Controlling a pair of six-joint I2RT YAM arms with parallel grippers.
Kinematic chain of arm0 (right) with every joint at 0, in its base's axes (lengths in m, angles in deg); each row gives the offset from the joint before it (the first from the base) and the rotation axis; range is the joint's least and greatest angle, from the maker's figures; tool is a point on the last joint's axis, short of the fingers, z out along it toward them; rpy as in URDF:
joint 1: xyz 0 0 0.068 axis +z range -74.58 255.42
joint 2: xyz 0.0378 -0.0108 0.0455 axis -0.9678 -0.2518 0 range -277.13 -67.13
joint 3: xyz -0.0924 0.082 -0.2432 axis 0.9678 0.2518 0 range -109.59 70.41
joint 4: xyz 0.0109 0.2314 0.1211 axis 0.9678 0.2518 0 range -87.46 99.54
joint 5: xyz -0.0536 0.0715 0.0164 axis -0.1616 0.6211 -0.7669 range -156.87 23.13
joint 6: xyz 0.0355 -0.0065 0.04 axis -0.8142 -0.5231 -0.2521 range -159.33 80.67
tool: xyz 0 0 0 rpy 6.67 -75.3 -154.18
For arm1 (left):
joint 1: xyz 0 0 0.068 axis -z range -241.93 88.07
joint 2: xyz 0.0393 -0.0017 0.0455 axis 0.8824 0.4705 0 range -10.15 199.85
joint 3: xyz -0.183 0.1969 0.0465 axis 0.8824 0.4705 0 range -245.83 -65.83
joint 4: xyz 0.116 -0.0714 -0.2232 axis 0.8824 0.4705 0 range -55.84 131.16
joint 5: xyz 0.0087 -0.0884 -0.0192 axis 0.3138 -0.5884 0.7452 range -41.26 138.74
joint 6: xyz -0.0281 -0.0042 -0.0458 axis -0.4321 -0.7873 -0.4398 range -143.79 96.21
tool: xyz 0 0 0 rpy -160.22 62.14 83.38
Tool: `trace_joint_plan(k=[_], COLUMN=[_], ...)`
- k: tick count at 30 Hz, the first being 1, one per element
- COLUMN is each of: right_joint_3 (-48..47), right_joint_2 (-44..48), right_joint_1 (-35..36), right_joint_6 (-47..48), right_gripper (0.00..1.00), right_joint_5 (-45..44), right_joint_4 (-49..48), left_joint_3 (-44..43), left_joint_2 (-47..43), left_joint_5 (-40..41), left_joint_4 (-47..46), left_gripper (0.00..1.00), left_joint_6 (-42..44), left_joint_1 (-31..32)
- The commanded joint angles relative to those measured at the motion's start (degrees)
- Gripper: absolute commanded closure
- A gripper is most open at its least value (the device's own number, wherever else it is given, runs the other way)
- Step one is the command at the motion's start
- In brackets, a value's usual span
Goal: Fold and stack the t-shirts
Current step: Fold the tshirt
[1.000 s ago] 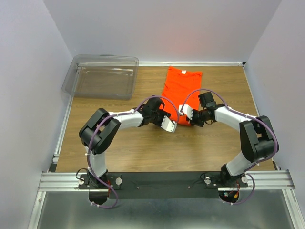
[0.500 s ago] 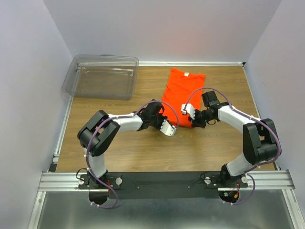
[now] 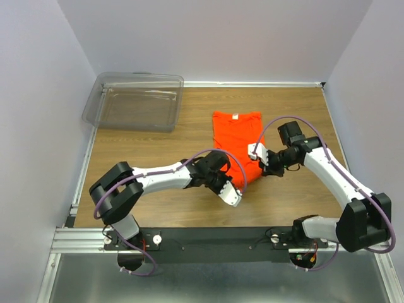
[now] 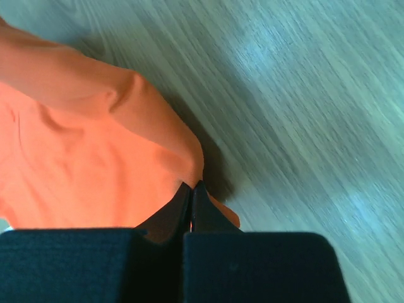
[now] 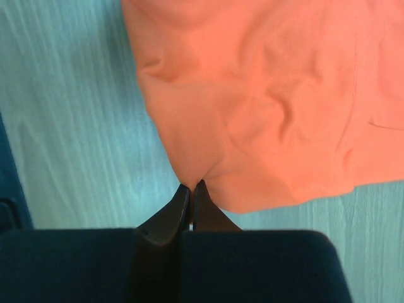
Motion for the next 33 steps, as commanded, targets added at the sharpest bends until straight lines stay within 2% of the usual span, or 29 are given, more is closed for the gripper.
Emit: trace_joint_plan(k=[1, 4, 9, 12, 18, 22, 27, 33], right_joint_3=[-4.6, -7.9, -19.5, -28.5, -44.2, -52.2, -55.0, -54.3], right_joint_2=[-0.3, -3.1, -15.6, -23.9, -40.1, -48.6, -52.7, -53.4], right_joint_1=[-0.7, -2.2, -5.4, -6.7, -7.4, -7.4, -7.5, -7.8], right_joint_6=[-4.1, -8.2, -14.5, -20.2, -27.8, -30.0, -31.3, -31.2], right_gripper=[0.99, 0.99, 0.99, 0.99, 0.99, 0.99, 1.0, 0.99], right_joint_5=[-3.1, -5.6, -9.5, -11.7, -16.7, -19.1, -21.3, -21.9], right_joint_4=[2.1, -3.1, -13.0, -18.1, -25.8, -26.3, -26.3, -26.8], left_joint_3=[-0.6, -4.3, -15.0, -24.5, -38.9, -44.2, -50.0, -51.2], left_joint_2=[-3.6, -1.4, 3.8, 12.6, 26.8, 32.8, 37.2, 39.6], left_joint_5=[-1.8, -2.8, -4.5, -2.2, 4.7, 9.3, 9.8, 12.4], left_joint_4=[0.0, -1.1, -7.8, -10.2, -13.3, -15.2, -15.9, -19.3], left_gripper=[1.0, 1.0, 1.0, 1.0, 1.0, 1.0, 1.0, 1.0], left_joint_6=[-2.5, -1.2, -0.3, -0.7, -1.6, -1.3, -0.9, -2.7], left_joint_1=[-3.5, -7.1, -16.2, -19.4, -22.3, -22.8, -22.9, -23.0])
